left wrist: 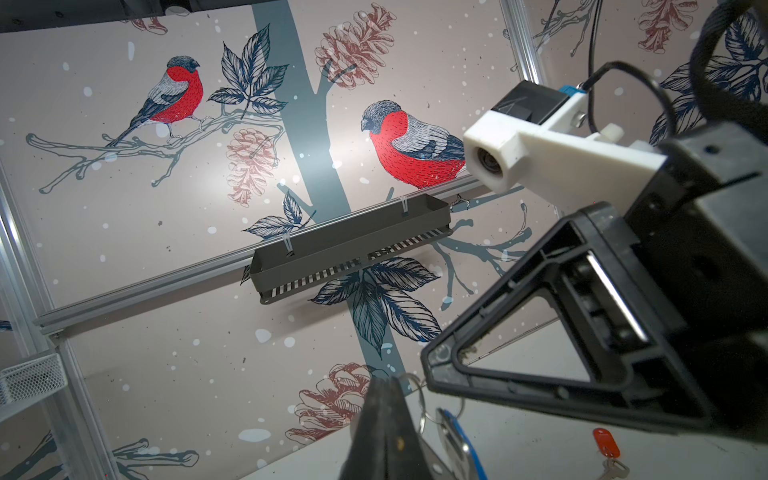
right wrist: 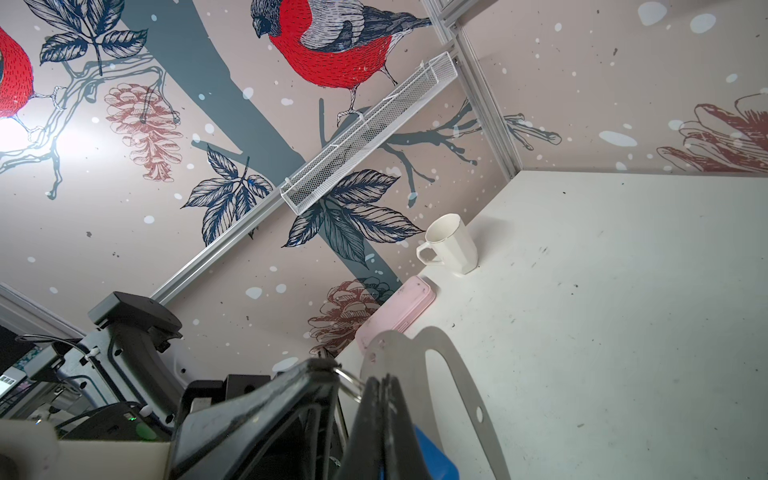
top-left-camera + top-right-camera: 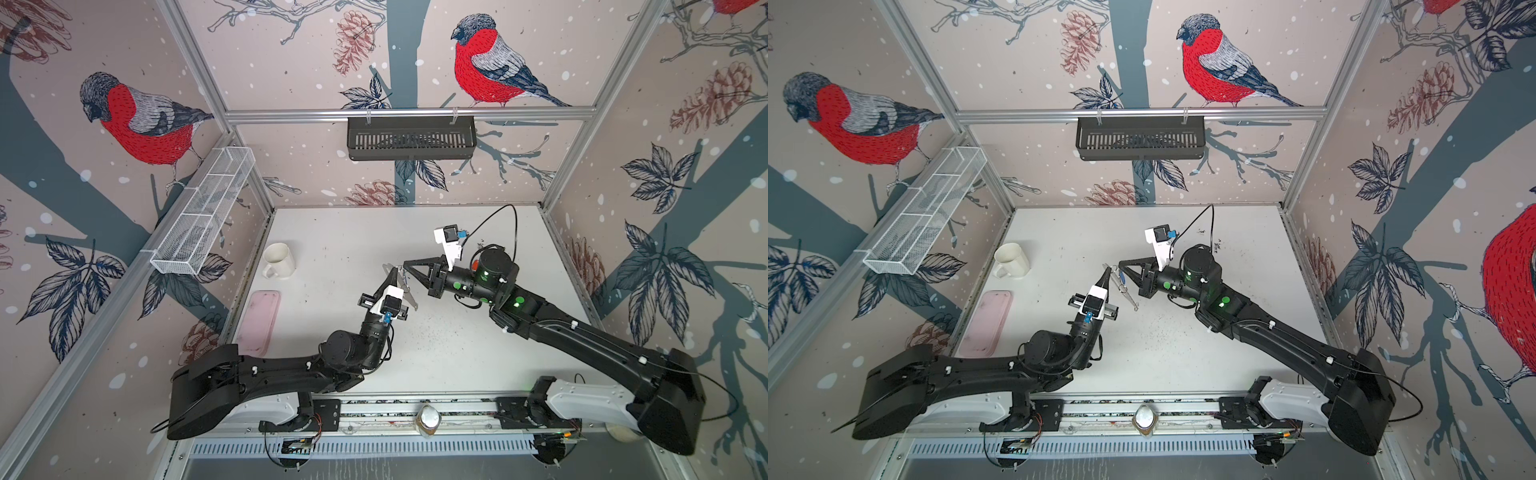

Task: Put the keys on the keyring

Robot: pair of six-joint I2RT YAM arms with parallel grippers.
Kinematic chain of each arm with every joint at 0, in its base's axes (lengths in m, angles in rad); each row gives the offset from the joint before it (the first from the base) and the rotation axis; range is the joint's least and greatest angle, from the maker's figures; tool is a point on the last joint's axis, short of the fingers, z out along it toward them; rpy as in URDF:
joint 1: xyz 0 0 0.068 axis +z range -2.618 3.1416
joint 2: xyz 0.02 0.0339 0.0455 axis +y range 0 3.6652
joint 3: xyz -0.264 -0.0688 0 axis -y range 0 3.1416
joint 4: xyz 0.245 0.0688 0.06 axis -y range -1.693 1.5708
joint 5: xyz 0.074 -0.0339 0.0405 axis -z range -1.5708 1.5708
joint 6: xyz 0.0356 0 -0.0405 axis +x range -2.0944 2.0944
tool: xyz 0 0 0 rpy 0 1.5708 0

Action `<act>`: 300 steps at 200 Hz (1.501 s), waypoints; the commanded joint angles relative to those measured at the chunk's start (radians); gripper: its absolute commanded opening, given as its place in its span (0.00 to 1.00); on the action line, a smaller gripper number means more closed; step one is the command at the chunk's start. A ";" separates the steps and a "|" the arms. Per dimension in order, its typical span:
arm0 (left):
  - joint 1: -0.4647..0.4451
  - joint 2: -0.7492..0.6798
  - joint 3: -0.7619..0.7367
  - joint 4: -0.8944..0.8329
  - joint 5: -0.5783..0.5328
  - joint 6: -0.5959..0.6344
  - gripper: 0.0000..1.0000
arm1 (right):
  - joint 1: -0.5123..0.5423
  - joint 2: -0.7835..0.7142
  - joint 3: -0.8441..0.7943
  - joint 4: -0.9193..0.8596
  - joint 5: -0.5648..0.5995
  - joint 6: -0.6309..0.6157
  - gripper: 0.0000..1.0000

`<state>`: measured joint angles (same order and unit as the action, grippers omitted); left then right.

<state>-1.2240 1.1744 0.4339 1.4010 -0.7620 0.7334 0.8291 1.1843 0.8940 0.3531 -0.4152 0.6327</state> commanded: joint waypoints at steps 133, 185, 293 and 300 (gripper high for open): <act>-0.006 0.019 -0.009 0.097 -0.024 0.053 0.00 | 0.002 -0.014 0.013 0.028 -0.008 0.007 0.00; -0.018 0.023 -0.015 0.132 -0.021 0.080 0.00 | 0.002 -0.009 0.008 0.019 0.007 0.005 0.00; -0.025 0.048 -0.001 0.134 -0.032 0.100 0.00 | 0.010 -0.003 0.021 0.028 -0.019 0.007 0.00; -0.026 0.048 -0.001 0.133 -0.033 0.100 0.00 | 0.011 -0.003 0.020 0.028 -0.019 0.008 0.00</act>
<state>-1.2472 1.2217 0.4252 1.4826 -0.7883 0.8200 0.8364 1.1797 0.9058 0.3470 -0.4152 0.6323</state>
